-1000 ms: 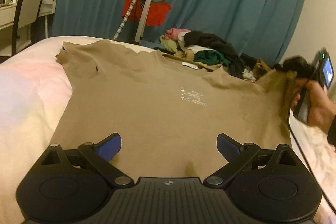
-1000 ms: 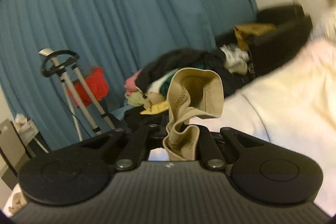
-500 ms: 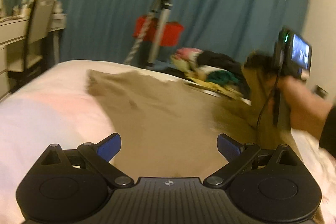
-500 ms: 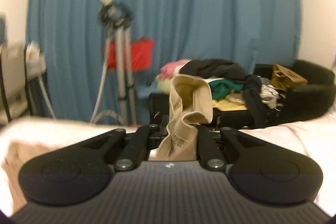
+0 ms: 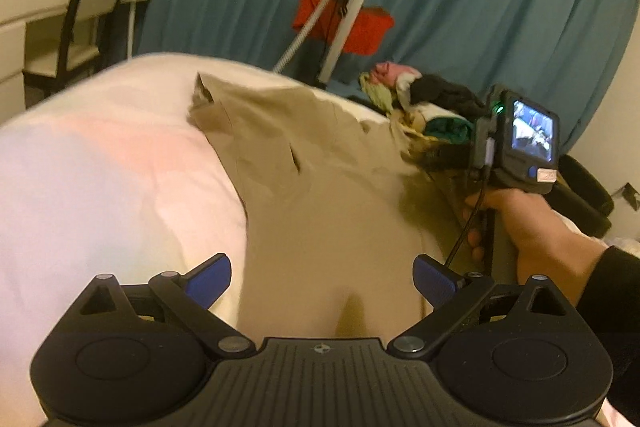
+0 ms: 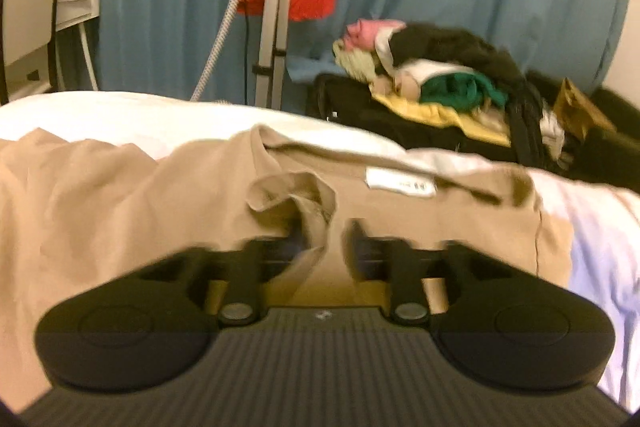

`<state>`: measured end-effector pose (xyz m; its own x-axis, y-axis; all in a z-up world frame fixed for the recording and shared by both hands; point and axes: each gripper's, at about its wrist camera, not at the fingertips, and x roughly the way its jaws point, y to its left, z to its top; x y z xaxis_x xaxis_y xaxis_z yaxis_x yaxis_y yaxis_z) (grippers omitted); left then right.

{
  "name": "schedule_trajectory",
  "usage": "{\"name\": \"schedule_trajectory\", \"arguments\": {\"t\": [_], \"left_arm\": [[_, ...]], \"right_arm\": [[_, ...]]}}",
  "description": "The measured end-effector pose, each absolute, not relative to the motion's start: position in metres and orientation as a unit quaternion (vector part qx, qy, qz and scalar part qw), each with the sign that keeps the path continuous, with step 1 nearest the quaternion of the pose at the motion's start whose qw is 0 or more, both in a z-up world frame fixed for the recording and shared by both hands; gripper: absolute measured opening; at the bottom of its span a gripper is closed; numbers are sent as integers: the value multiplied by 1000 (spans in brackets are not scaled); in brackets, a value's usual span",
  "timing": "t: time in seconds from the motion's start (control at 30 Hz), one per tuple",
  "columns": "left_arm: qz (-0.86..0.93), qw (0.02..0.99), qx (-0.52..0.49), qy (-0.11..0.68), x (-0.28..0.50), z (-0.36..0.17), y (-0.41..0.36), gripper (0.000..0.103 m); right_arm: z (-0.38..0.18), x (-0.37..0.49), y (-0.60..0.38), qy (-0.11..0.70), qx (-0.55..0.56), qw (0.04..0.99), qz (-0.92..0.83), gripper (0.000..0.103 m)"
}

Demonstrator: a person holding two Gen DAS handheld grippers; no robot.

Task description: Fold clothes

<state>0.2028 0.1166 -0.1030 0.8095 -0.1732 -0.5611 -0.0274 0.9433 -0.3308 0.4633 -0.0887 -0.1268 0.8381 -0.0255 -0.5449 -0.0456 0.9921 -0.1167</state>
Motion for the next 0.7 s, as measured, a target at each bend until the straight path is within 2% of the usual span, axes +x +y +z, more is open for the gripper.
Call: {"name": "schedule_trajectory", "arguments": {"t": [0.03, 0.07, 0.3, 0.53, 0.7], "left_arm": [[-38, 937, -164, 306, 203, -104, 117, 98], [-37, 937, -164, 306, 203, -104, 117, 98], [-44, 943, -147, 295, 189, -94, 109, 98], [-68, 960, -74, 261, 151, -70, 92, 98], [-106, 952, -105, 268, 109, -56, 92, 98]], "right_arm": [[-126, 460, -91, 287, -55, 956, 8, 81], [-121, 451, -93, 278, -51, 959, 14, 83], [-74, 355, -121, 257, -7, 965, 58, 82], [-35, 197, -166, 252, 35, 965, 64, 82], [-30, 104, -202, 224, 84, 969, 64, 82]]}}
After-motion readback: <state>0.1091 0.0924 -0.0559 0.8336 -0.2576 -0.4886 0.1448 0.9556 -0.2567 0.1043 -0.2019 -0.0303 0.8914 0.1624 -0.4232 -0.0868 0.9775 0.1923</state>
